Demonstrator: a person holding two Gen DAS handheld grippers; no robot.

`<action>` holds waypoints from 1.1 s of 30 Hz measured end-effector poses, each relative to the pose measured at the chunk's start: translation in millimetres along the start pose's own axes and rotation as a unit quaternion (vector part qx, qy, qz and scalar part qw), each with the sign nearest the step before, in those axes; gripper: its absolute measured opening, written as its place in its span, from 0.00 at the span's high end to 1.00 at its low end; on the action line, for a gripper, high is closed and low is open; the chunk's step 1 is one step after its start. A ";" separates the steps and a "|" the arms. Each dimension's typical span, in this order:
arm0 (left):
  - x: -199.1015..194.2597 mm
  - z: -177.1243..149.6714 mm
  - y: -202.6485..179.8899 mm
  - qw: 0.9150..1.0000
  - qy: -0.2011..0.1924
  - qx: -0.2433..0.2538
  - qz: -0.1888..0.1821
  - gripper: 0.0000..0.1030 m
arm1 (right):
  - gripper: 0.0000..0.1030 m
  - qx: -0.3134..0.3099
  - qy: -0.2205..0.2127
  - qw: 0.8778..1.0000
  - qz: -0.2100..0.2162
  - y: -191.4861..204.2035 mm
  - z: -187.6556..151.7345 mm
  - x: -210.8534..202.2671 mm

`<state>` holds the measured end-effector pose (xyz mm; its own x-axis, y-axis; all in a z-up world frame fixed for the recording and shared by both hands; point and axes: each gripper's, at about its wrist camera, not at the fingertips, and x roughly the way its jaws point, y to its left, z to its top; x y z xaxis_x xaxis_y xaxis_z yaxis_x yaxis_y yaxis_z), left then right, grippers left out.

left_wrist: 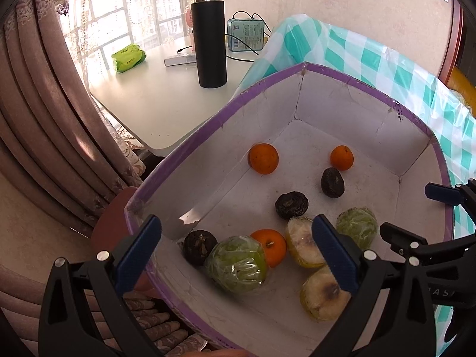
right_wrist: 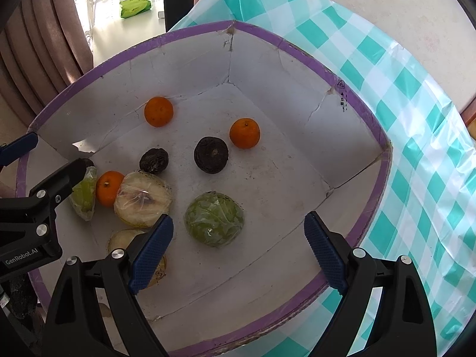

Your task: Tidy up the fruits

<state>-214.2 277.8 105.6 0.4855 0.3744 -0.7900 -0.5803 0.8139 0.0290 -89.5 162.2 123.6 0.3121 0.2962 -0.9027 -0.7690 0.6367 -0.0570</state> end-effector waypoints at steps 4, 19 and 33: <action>0.2 -0.2 0.1 1.000 0.000 0.002 0.001 0.02 | 0.16 -0.001 -0.002 1.000 0.001 -0.3 -0.9 -0.3; 1.0 -1.9 -0.3 1.000 -0.001 0.010 0.003 0.02 | 0.16 -0.002 -0.008 1.000 0.006 -2.5 -3.0 -1.2; -0.1 -3.5 -0.8 1.000 -0.002 0.010 0.003 0.02 | 0.16 -0.004 -0.010 1.000 0.003 -1.7 -3.8 -1.2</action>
<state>-216.1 275.5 103.6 0.4847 0.3809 -0.7874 -0.5698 0.8205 0.0461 -90.7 158.1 123.2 0.3190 0.3141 -0.8942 -0.7753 0.6292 -0.0555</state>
